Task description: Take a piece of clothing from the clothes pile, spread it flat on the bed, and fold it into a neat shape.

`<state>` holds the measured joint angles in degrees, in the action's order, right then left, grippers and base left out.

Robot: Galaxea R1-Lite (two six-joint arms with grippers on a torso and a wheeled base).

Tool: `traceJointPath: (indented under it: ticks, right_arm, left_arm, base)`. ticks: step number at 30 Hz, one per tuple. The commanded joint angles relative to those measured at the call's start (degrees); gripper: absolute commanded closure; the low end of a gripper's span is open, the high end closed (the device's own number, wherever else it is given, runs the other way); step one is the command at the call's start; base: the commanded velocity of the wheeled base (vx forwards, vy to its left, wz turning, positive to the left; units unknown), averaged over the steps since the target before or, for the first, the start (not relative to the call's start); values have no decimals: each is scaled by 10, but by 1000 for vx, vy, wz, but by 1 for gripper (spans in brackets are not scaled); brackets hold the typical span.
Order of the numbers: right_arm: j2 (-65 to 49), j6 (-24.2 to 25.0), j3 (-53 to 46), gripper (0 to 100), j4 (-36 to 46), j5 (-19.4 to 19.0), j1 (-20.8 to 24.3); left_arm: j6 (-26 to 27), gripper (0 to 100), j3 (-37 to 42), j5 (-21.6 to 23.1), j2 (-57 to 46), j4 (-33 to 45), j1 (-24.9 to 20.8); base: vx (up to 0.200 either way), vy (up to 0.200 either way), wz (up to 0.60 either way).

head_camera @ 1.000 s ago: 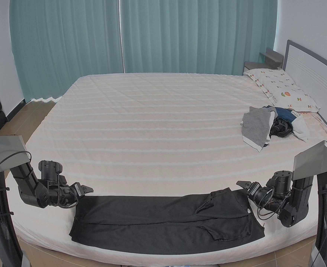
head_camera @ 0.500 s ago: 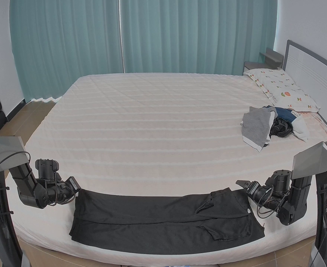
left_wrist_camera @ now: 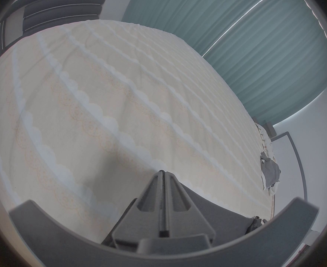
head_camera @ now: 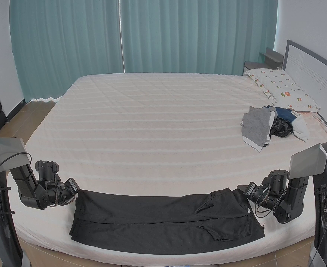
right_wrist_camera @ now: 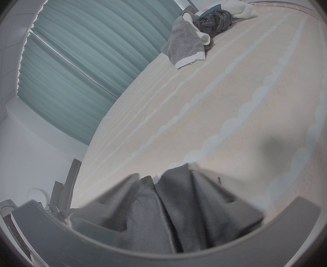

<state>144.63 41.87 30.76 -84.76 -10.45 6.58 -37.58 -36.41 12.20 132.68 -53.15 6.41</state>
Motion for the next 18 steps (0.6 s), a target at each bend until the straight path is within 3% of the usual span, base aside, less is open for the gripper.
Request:
traceJointPath:
  ticks: [1,18]
  right_arm:
    - [2,-4,-1,100,-1,1,0]
    - [3,-1,-3,100,-9,8,-30]
  left_arm:
    - [0,100,-1,0,3,0,0]
    - [4,100,-1,-32,15,-19,0]
  base:
    - [0,0,0]
    - [0,0,0]
